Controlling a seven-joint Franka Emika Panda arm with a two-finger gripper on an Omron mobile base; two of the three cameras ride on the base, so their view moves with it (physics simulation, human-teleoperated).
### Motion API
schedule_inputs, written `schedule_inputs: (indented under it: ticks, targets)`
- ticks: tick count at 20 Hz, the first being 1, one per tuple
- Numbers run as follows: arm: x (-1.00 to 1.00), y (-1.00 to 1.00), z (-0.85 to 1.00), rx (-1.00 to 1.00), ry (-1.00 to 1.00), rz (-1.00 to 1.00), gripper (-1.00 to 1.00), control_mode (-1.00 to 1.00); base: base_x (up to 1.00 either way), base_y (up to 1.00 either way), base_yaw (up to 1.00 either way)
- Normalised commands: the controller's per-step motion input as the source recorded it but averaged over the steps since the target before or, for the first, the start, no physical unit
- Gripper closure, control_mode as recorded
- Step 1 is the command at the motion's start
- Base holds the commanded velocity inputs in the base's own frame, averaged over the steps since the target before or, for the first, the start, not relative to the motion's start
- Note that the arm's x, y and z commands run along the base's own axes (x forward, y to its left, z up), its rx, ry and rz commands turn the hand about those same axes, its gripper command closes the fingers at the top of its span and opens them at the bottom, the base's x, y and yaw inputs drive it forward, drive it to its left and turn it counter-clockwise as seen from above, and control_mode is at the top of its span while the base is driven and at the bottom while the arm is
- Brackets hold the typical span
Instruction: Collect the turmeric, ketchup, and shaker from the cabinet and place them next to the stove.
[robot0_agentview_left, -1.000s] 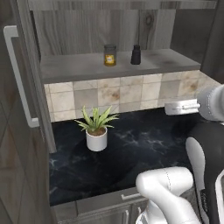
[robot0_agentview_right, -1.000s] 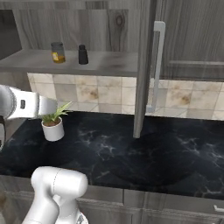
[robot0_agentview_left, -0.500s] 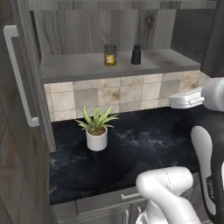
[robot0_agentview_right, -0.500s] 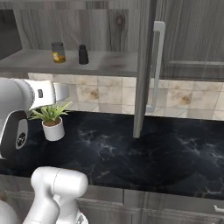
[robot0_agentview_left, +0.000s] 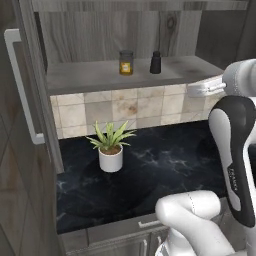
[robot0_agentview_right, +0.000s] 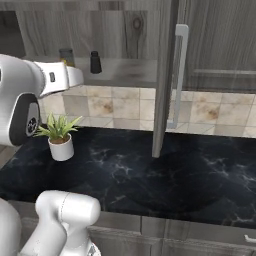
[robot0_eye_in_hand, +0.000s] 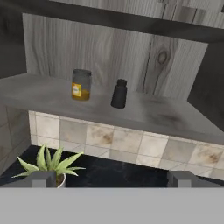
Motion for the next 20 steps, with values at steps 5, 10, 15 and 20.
schedule_inputs:
  ticks: [5, 10, 15, 20]
  targets:
    - [0.32, 0.00, 0.12, 0.00, 0.00, 0.00, -1.00, -1.00, 0.00, 0.00, 0.00]
    - [0.38, 0.00, 0.00, -0.02, -0.02, 0.00, -1.00, -1.00, 0.00, 0.00, 0.00]
    - [0.44, 0.00, 0.00, -0.01, -0.03, 0.00, -1.00, -1.00, 0.00, 0.00, 0.00]
    - [0.06, 0.00, 0.00, 0.00, -0.04, 0.00, -1.00, -1.00, 0.00, 0.00, 0.00]
